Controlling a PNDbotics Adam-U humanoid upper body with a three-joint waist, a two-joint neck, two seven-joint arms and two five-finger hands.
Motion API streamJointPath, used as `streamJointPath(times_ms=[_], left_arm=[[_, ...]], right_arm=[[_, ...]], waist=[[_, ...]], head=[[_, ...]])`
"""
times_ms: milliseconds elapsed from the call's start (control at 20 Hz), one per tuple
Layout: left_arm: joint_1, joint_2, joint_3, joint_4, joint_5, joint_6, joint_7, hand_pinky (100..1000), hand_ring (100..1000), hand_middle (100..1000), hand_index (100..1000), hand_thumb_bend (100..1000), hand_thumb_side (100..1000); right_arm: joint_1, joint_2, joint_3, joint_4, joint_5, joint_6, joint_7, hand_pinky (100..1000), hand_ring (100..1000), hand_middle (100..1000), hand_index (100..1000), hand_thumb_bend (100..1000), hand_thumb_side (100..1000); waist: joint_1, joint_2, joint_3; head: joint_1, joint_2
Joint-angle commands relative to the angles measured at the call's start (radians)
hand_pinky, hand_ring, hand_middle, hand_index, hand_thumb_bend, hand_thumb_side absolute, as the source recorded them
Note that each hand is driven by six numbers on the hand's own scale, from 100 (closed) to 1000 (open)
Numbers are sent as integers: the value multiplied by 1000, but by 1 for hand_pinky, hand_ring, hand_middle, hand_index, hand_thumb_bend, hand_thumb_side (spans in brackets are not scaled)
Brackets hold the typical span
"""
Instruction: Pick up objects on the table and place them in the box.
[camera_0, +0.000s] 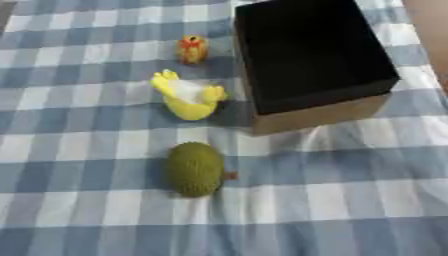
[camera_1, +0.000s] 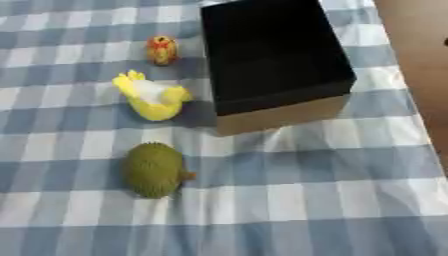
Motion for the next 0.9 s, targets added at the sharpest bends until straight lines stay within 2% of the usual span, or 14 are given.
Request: streamJointPath(times_ms=[50, 250, 450, 700, 900], left_arm=[[-77, -16, 11, 142, -118, -46, 21, 808, 829, 832, 913, 100, 610], [-157, -66, 29, 313, -268, -101, 59, 814, 833, 834, 915, 100, 609], [-205, -107, 45, 429, -401, -145, 91, 818, 835, 835, 917, 100, 611], [-227, -146, 61, 510, -512, -173, 107, 828, 844, 845, 922, 100, 604], [-238, -176, 70, 551, -593, -196, 94, 839, 852, 851, 927, 100, 592]], right_arm=[[-1, -25, 2, -10, 8, 4, 6, 944, 1000, 438, 978, 100, 470], [-1, -21, 7, -10, 6, 6, 14, 944, 1000, 434, 979, 100, 470], [-4, -16, 11, -10, 5, 6, 21, 945, 1000, 432, 979, 100, 470], [-8, -12, 13, -10, 4, 6, 26, 945, 1000, 429, 980, 100, 470], [-8, -9, 16, -10, 5, 5, 31, 946, 1000, 428, 980, 100, 469]], waist=[[13, -36, -2], [12, -36, -7], [12, -33, -15], [11, -29, -25], [9, -27, -27]], head=[[5, 7], [8, 6], [10, -10], [18, -33], [27, -36]])
